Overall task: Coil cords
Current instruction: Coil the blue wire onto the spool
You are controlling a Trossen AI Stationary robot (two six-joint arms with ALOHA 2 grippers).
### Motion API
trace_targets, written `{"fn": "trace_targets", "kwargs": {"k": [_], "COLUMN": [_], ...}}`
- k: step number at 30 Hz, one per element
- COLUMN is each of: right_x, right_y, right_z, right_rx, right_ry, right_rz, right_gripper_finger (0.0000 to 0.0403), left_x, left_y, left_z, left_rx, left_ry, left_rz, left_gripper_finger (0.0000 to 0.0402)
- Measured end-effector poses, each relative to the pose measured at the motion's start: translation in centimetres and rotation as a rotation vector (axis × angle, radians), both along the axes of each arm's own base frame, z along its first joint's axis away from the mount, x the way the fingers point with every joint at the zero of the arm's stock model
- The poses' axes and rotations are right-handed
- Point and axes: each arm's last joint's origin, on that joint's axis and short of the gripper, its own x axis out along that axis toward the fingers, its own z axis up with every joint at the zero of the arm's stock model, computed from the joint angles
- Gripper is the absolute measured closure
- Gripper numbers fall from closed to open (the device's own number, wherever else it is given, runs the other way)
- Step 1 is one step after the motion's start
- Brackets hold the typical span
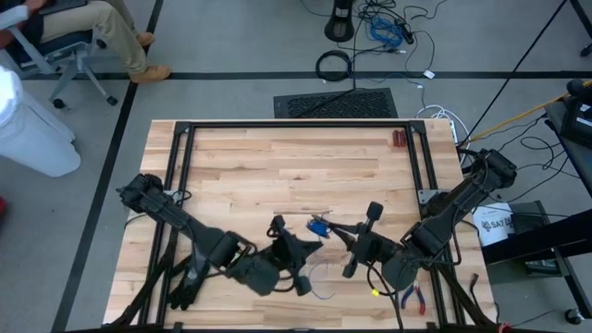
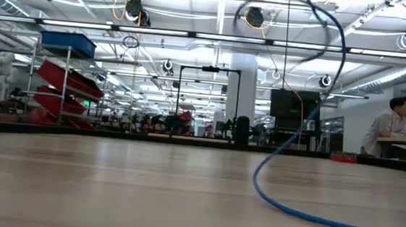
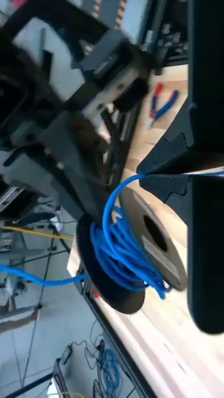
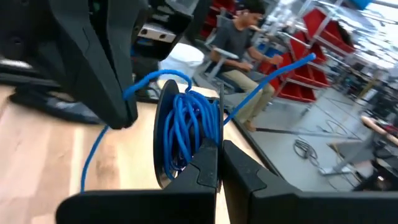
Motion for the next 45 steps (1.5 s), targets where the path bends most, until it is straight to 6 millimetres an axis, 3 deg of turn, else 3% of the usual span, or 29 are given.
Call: {"fn": "trace_targets", "kwargs": {"k": [8,16,27,34,45], "right_x": [0.0,0.2,0.3,-0.4,-3.3], "right_y": [-0.2,-0.4,-0.4,0.0,1.0], "right_z": [0.1,0.1,0.3,1.0,2.8], "right_rx": [0.037,0.08,0.088,0.097,0.125], "right_ry": [-0.044,-0.074,-0.09,-0.101,-0.124], "right_rz": [-0.057,-0.08,-0.077,-0.041,0.074], "right_gripper_finger": [0.0403,0.0403,0.0403,0.0403,0.0403], "left_x": [1.0,2.3,3.6,3.2,1.2], "left_y": [1.6,1.1,1.2,0.3,-3.6], "left_z": [0.1,-1.2,-2.7,-3.0,-2.9], "left_rx": [-0.031,-0.017,-0.024,-0.009,0.044], "left_ry": [-0.006,-0.02,-0.03,0.019,0.034], "left_rz": [0.005,0.003,0.019,-0.076,-0.241], "left_gripper_finger": [0.04,0.0399,0.0347,0.0346,0.0345]}}
